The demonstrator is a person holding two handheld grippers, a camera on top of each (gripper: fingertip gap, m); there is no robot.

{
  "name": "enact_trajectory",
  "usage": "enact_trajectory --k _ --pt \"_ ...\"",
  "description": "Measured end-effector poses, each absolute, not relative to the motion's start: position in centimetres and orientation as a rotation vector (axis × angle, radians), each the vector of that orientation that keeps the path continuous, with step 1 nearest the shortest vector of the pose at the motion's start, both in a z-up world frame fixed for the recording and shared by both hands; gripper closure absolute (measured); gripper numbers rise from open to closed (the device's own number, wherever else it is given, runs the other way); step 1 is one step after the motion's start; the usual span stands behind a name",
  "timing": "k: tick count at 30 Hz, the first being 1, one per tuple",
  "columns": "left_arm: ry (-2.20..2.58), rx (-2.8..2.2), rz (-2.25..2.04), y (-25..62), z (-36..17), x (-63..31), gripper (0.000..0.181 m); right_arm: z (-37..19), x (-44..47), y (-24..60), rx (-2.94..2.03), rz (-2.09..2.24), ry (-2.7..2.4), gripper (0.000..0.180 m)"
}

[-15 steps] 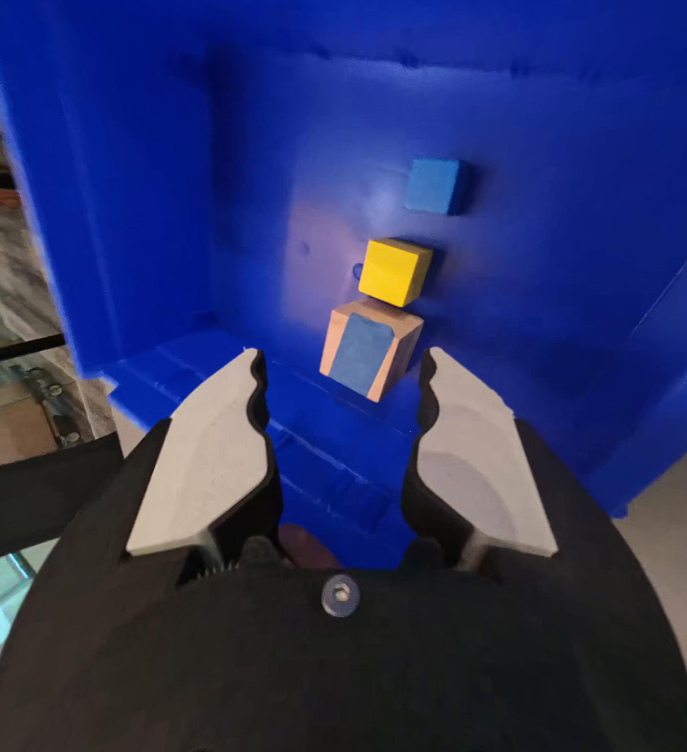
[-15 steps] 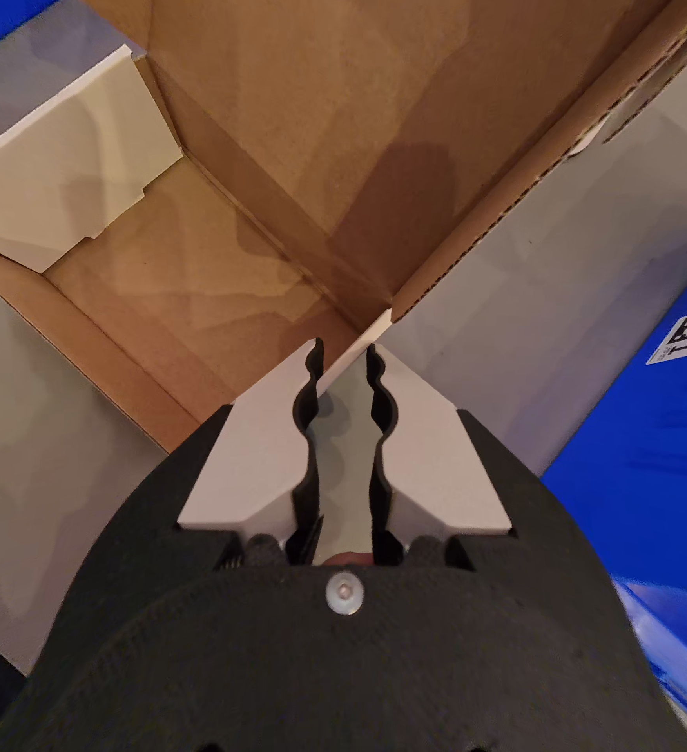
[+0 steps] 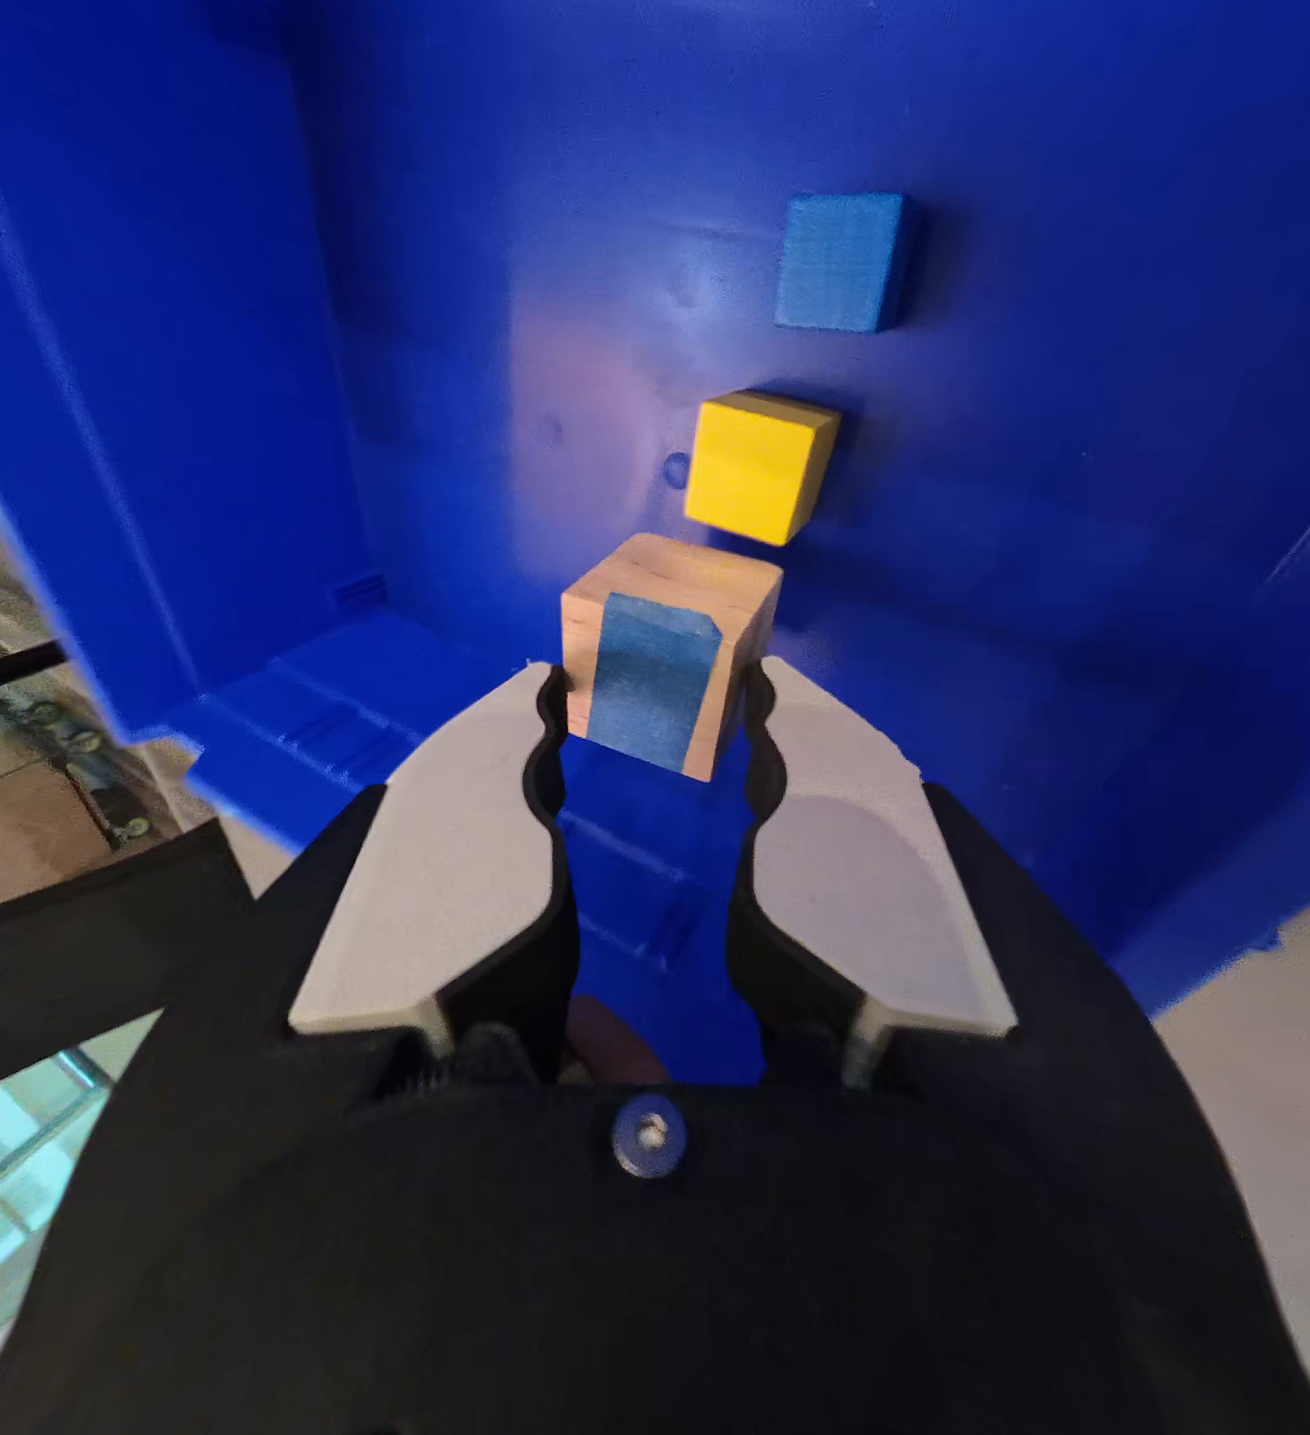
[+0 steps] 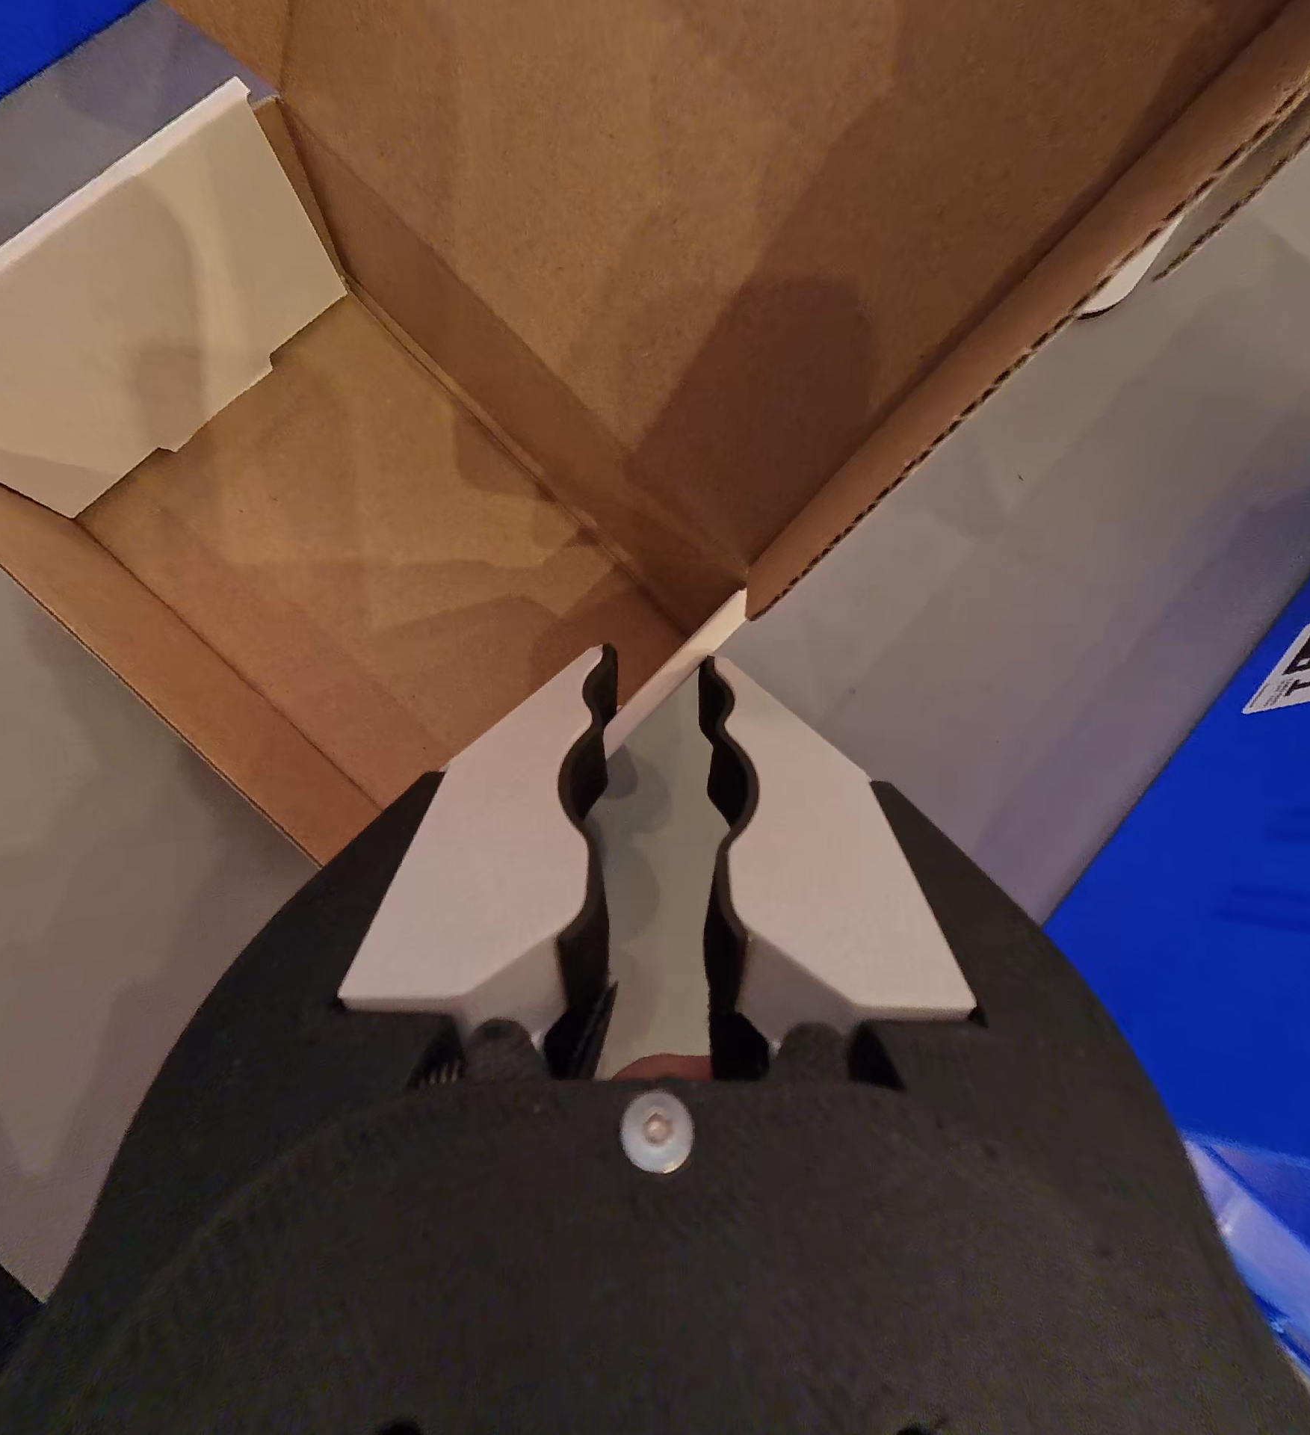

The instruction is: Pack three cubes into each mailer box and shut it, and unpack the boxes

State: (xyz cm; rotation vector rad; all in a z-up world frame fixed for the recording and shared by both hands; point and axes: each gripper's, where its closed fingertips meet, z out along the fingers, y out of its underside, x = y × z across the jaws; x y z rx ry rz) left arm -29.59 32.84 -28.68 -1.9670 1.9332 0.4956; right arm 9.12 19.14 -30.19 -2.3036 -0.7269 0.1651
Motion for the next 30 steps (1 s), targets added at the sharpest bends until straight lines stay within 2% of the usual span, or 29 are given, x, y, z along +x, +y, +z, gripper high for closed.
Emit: enact_trajectory --k 7,12,15,20,30 --pt "1.734 -1.891 0.410 29.0 -19.9 -23.7 0.137 -30.2 9.1 19.2 -2.304 0.169 -0.722 0.161" --pt "1.833 -1.809 0.248 22.9 -18.3 -14.1 0.137 -30.2 9.1 19.2 -2.301 0.168 -0.721 0.161" --pt "1.920 -1.744 0.076 19.0 -19.1 -8.4 0.137 -30.2 9.1 19.2 -2.300 0.165 -0.720 0.161" --pt "1.989 -1.716 0.035 17.0 -22.4 -2.8 0.137 -30.2 9.2 19.3 -2.295 0.167 -0.721 0.161" --pt "2.090 -1.852 0.085 17.7 -28.8 -1.8 0.137 -30.1 9.2 19.3 -2.285 0.167 -0.728 0.161"
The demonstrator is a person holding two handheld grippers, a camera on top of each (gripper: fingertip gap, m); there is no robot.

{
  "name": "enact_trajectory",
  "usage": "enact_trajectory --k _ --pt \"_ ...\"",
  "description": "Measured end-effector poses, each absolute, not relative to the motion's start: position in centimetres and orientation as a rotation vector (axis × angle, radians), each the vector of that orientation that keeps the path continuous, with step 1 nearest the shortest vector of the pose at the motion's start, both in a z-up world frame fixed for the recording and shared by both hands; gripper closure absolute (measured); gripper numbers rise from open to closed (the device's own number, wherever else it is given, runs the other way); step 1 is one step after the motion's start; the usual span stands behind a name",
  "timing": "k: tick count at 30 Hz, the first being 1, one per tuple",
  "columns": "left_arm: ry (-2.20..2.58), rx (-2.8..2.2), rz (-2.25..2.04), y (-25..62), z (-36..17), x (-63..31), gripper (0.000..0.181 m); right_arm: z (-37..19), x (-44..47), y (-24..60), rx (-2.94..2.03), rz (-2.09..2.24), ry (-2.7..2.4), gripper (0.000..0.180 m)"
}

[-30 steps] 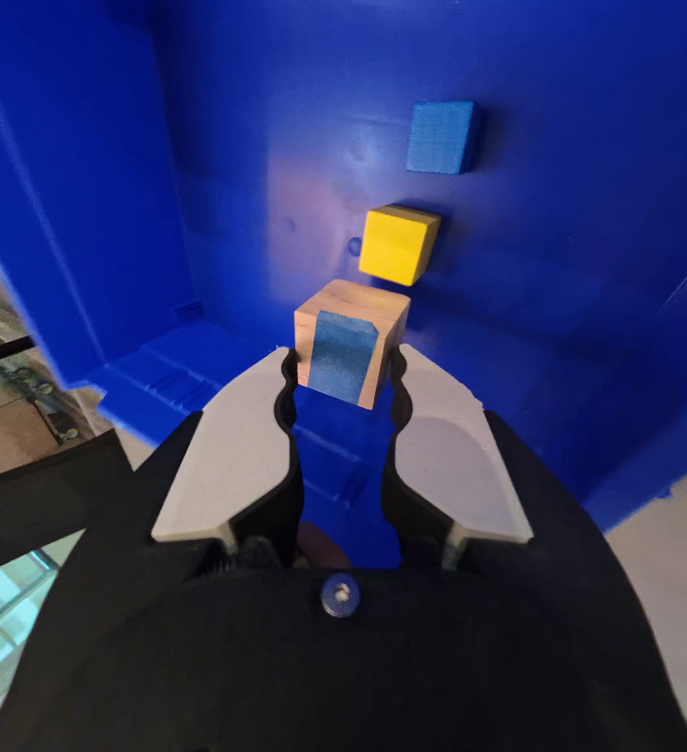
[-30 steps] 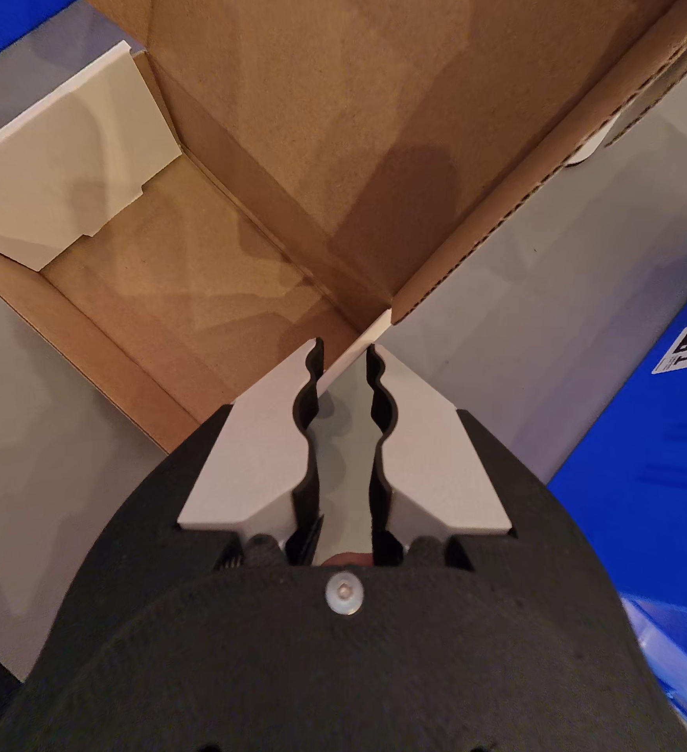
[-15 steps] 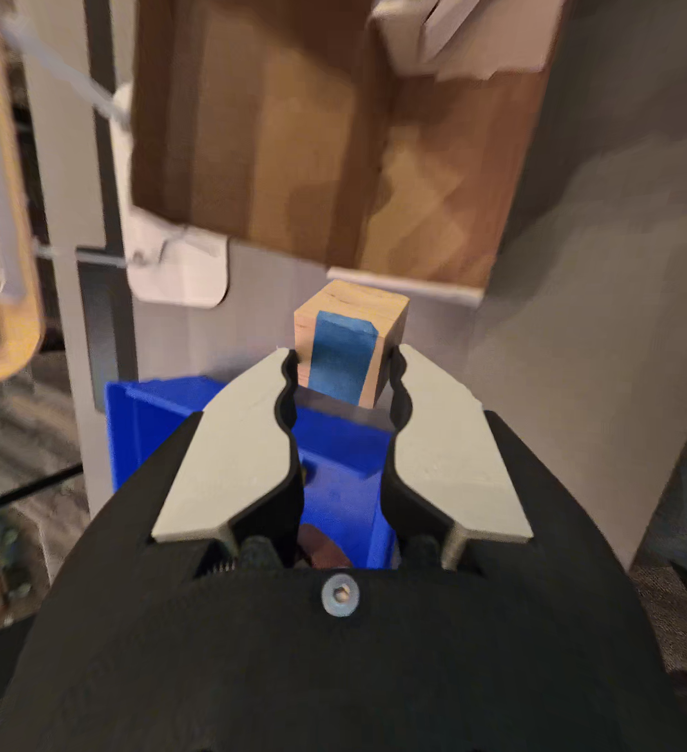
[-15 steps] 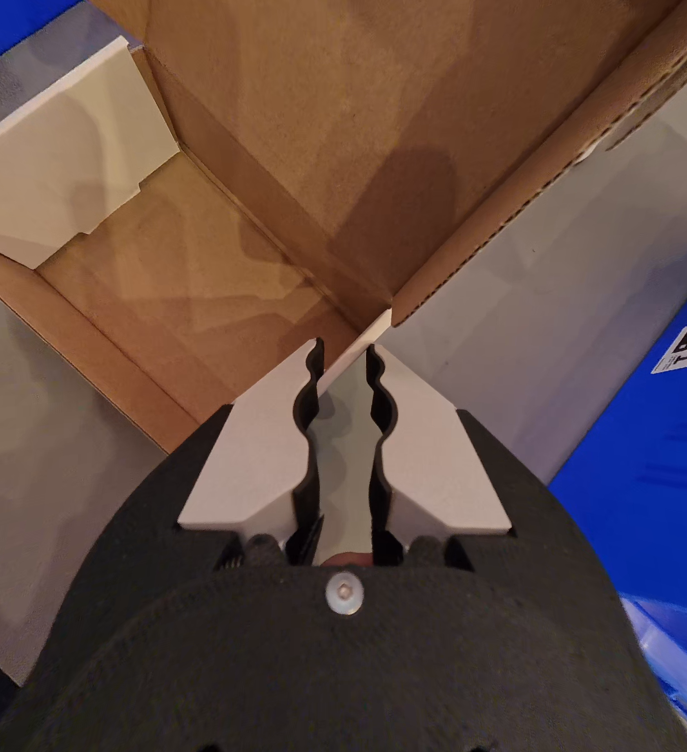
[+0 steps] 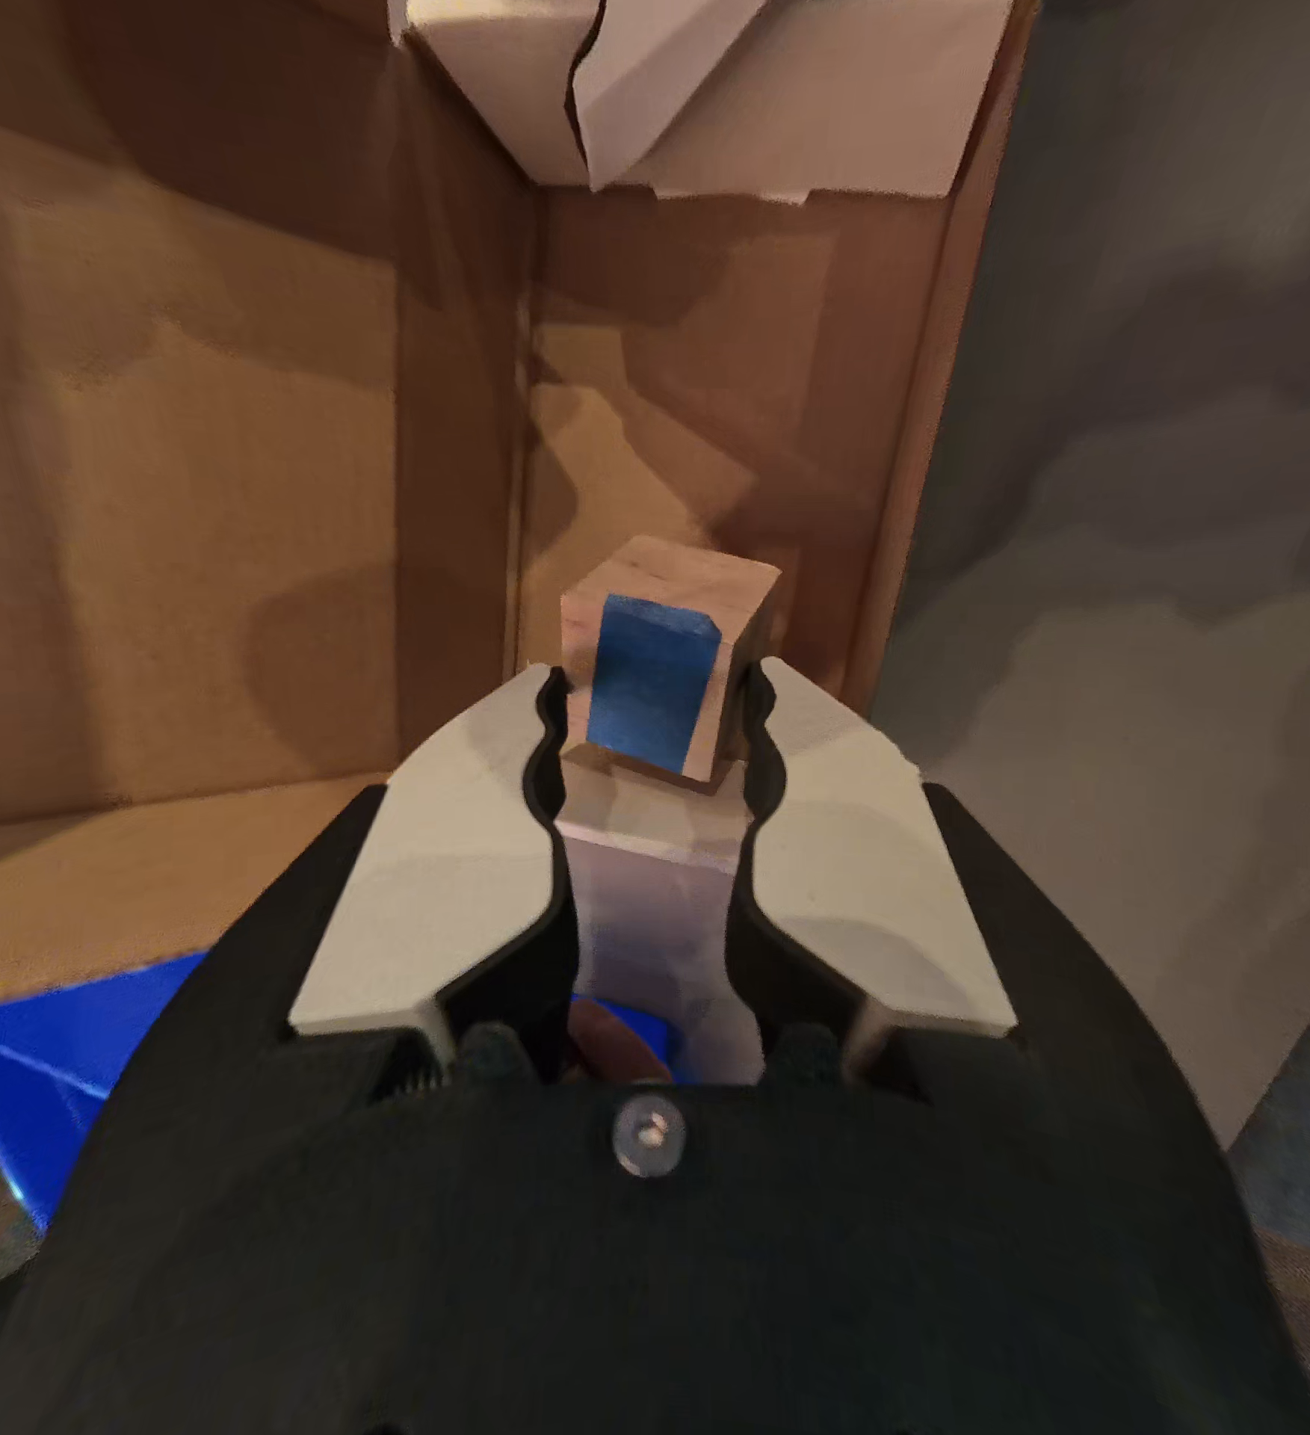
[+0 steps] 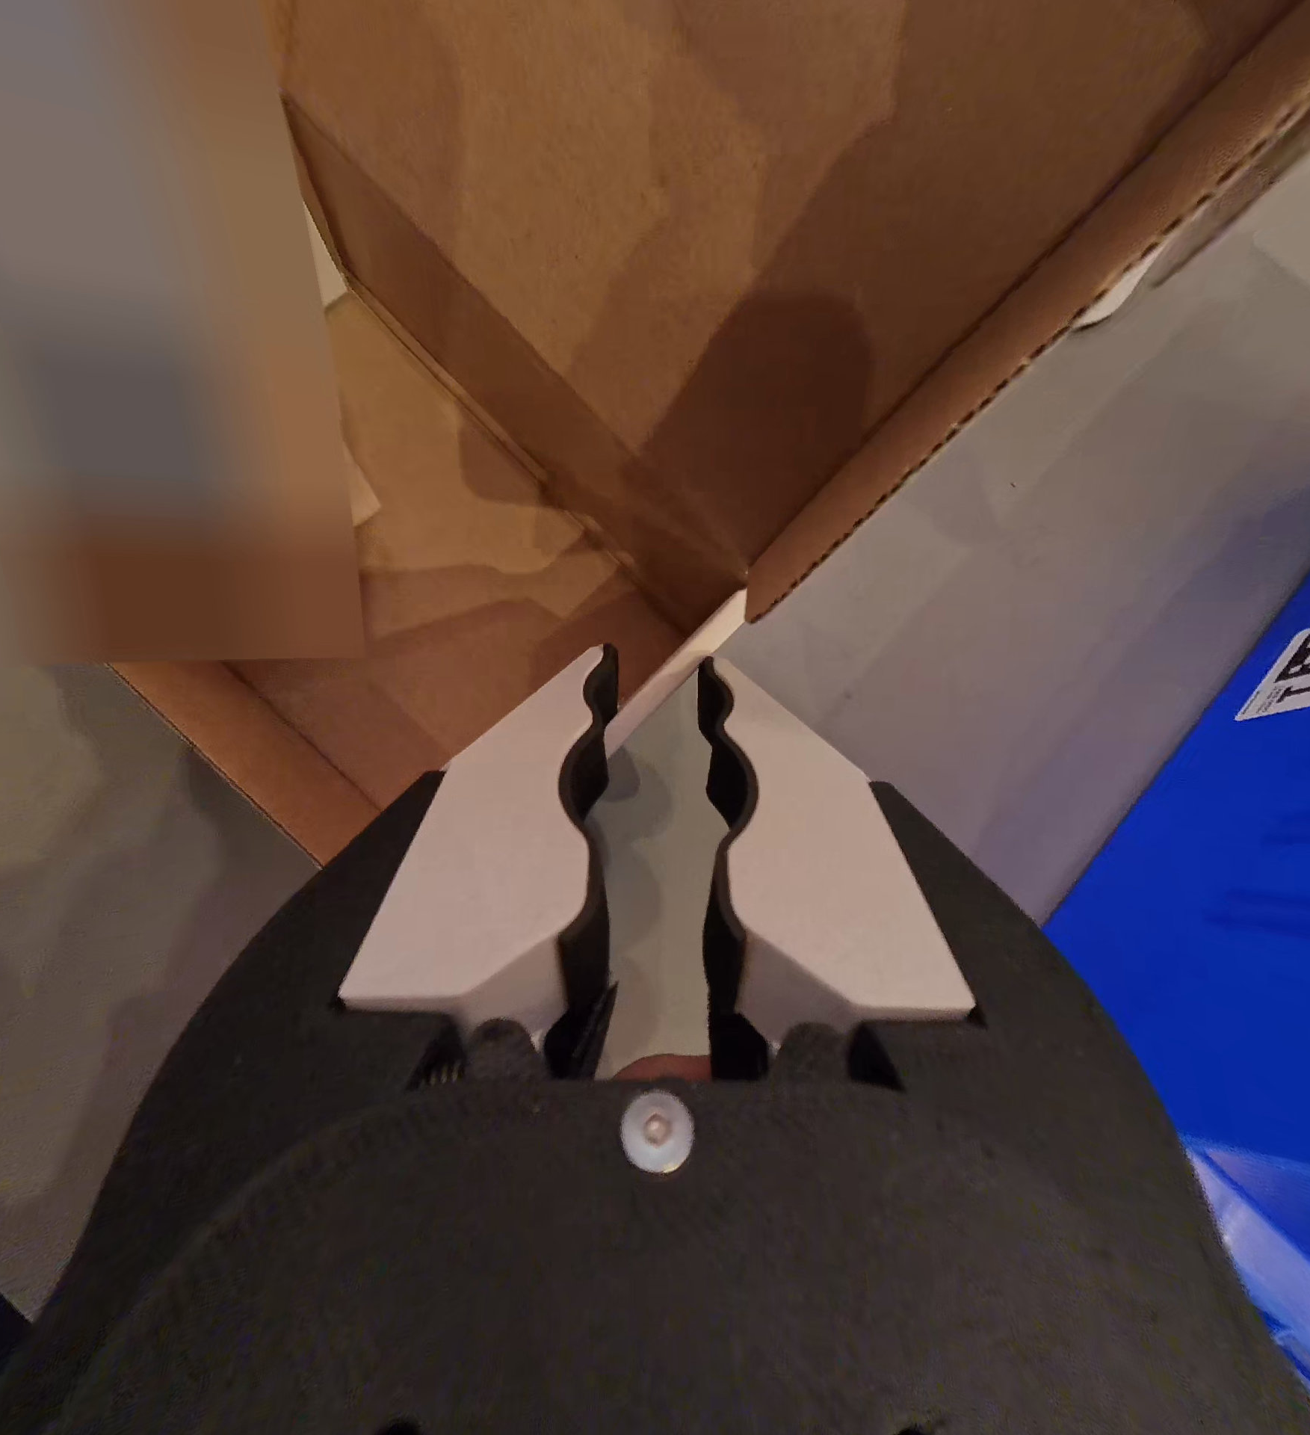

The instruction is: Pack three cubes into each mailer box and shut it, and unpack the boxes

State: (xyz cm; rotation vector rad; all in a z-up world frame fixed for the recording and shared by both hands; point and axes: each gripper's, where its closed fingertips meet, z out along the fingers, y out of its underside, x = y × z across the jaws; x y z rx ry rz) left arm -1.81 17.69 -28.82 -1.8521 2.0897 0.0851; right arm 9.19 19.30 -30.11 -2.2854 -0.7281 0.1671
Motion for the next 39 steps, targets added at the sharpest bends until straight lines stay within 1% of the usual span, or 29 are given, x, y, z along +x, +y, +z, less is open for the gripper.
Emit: enact_trajectory --k 5,11,15,19,22,25,27,31,34,39 --pt "2.108 -1.924 0.085 18.3 -30.5 -2.3 0.137 -30.0 9.0 19.4 -2.281 0.149 -0.738 0.161" --pt "2.118 -1.940 0.055 18.4 -30.5 -2.2 0.136 -30.1 9.0 19.4 -2.287 0.147 -0.734 0.162" --pt "2.074 -1.953 0.075 18.6 -30.4 -2.2 0.127 -30.0 9.0 19.4 -2.284 0.144 -0.737 0.162" --pt "2.009 -1.952 0.052 18.5 -29.8 -2.2 0.127 -30.1 9.1 19.4 -2.286 0.147 -0.733 0.162" --pt "1.970 -1.919 0.034 17.7 -28.0 -3.0 0.127 -30.1 9.1 19.4 -2.287 0.147 -0.730 0.162" --pt "1.897 -1.900 0.028 17.7 -25.0 -5.7 0.129 -30.1 9.2 19.4 -2.288 0.153 -0.727 0.162" --pt "1.854 -1.875 0.070 18.8 -22.8 -8.6 0.129 -30.1 9.2 19.4 -2.289 0.153 -0.727 0.162" --pt "1.754 -1.862 0.299 23.5 -19.6 -16.2 0.127 -30.1 9.3 19.4 -2.297 0.156 -0.713 0.162" --pt "1.718 -1.941 0.338 26.6 -20.7 -20.6 0.125 -30.1 9.3 19.4 -2.299 0.143 -0.703 0.162" --pt "1.799 -2.002 0.364 29.9 -26.1 -24.7 0.123 -30.1 9.1 19.4 -2.303 0.134 -0.687 0.162"
